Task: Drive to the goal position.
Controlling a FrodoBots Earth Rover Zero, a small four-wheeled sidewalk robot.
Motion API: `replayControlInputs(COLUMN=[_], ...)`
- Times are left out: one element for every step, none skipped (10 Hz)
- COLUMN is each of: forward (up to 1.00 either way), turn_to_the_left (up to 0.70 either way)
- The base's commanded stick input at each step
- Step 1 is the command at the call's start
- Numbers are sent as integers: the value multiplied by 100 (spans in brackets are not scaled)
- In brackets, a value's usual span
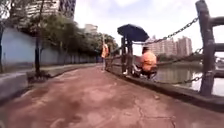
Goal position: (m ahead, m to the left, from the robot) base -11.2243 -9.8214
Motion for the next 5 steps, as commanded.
replayControlInputs(forward=[0, 0, 0, 0, 0], turn_to_the_left=[-100, -100, -100, -100, -100])
